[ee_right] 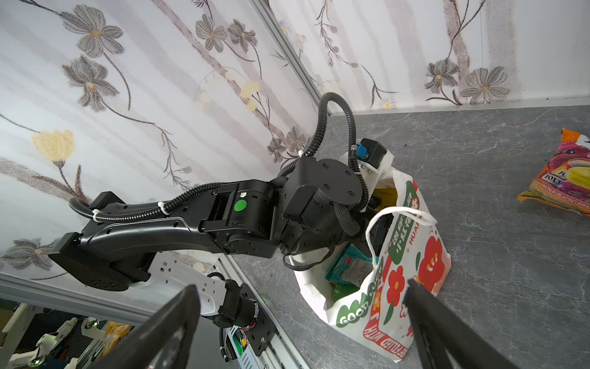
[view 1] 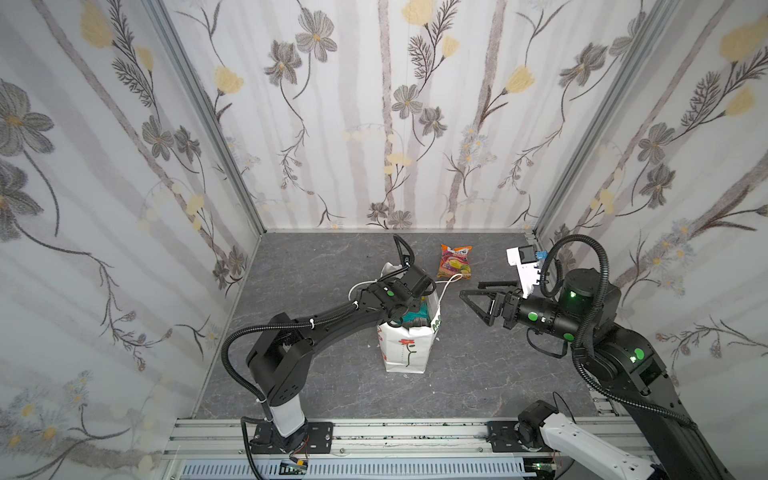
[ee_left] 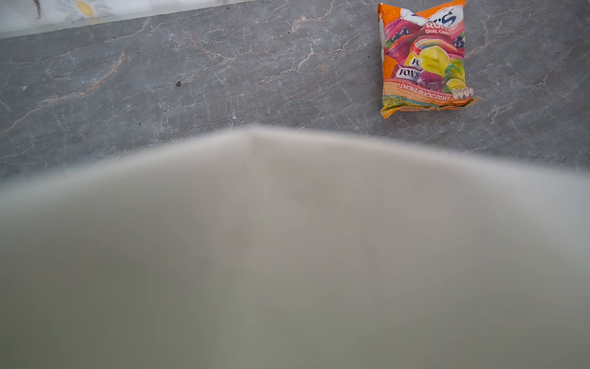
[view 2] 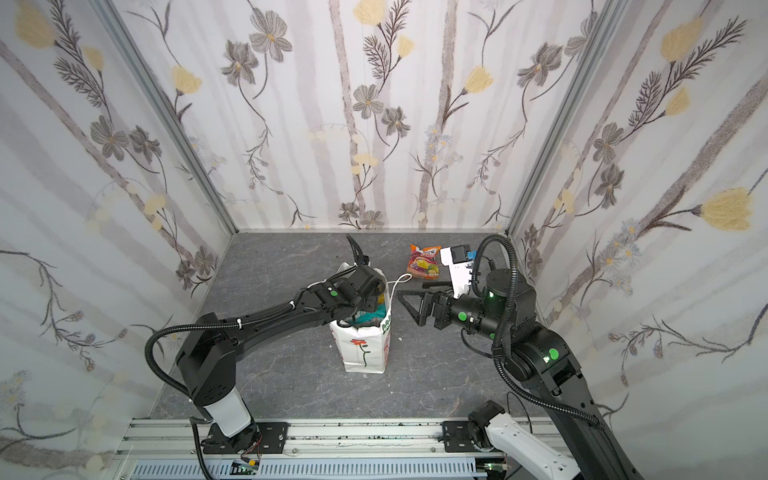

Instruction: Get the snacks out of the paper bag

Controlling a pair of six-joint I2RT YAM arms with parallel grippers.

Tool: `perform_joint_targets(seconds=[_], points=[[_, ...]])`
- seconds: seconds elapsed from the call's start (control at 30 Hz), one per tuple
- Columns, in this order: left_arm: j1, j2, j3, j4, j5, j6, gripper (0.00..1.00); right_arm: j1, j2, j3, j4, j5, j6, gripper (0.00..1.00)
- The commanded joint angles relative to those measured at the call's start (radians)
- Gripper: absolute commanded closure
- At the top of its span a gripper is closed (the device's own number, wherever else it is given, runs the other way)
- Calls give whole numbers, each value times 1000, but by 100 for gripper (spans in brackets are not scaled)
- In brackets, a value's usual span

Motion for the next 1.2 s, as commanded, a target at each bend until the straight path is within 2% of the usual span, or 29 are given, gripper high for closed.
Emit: perform_joint_targets(seconds=[0.0, 0.2, 0.27, 1.17], points=[[2, -1, -11, 71, 5, -2, 54, 0, -7, -5, -2, 16, 9, 1], [5, -3, 5, 61, 43, 15, 92, 0, -19, -18, -4, 22, 11, 1], [5, -10, 12, 51, 53, 16, 100, 0, -22, -21, -2, 24, 13, 1], [6, -191, 135, -70, 151, 37, 100, -1, -26, -29, 23, 68, 28, 1]])
